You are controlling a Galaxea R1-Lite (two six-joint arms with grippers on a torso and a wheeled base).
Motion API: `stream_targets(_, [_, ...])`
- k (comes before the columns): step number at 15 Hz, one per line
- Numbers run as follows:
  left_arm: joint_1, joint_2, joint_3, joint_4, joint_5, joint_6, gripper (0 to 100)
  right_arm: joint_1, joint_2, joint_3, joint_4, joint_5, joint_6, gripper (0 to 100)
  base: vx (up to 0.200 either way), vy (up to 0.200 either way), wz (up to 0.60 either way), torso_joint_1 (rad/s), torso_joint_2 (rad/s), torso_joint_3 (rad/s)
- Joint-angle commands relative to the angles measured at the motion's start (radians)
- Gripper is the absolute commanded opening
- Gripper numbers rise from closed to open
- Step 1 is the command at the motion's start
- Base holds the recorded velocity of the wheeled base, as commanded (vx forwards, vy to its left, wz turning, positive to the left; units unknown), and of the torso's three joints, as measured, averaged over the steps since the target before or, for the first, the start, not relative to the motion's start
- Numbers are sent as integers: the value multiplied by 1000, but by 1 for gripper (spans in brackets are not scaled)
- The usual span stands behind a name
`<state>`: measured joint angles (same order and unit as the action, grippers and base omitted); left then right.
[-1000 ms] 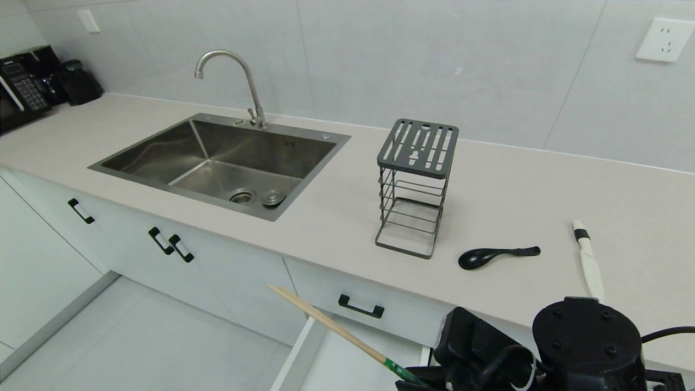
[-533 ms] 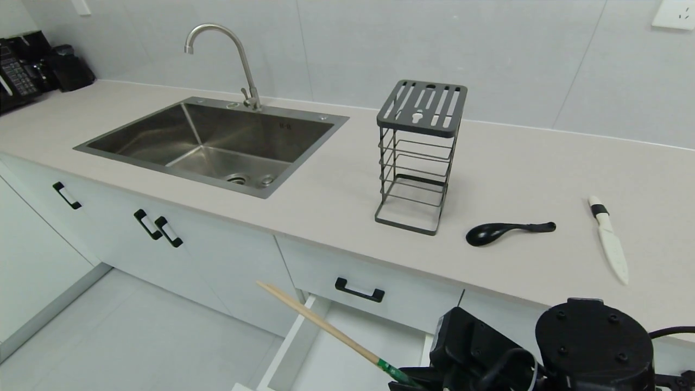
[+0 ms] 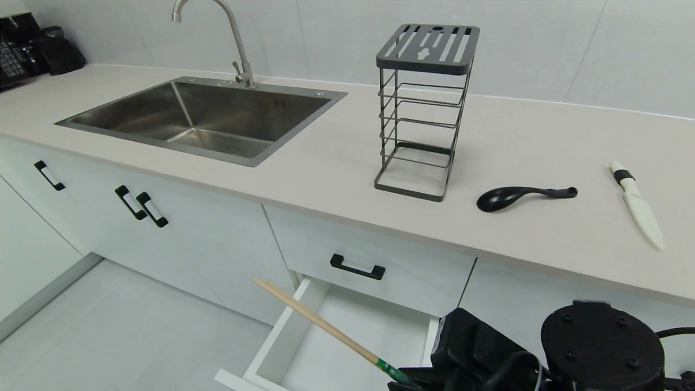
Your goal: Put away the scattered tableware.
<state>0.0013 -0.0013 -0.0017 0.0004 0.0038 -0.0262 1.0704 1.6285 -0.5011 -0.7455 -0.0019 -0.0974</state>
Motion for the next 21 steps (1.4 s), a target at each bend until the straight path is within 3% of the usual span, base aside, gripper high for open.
stream_targets(1, [0,1,0,0,1,-1,100,0,-6,4,0,0,1,0,0,0,0,-261,491,227])
stream_targets(12, [0,1,0,0,1,-1,100,-1,-32,9,17,0,13,0,0,0,0,-250,385,160])
stream_targets(13, [0,1,0,0,1,-1,100,-1,-41,-10,51,0,13,0,0,0,0,-139,271,119])
stream_targets(16, [0,1,0,0,1,0,100,-18,-81,-126,322,-1,16,0,0,0,0,-48,255,80])
stream_targets(21, [0,1,0,0,1,0,100,-76,-52,-105,250,-3,13,0,0,0,0,-4,48,28])
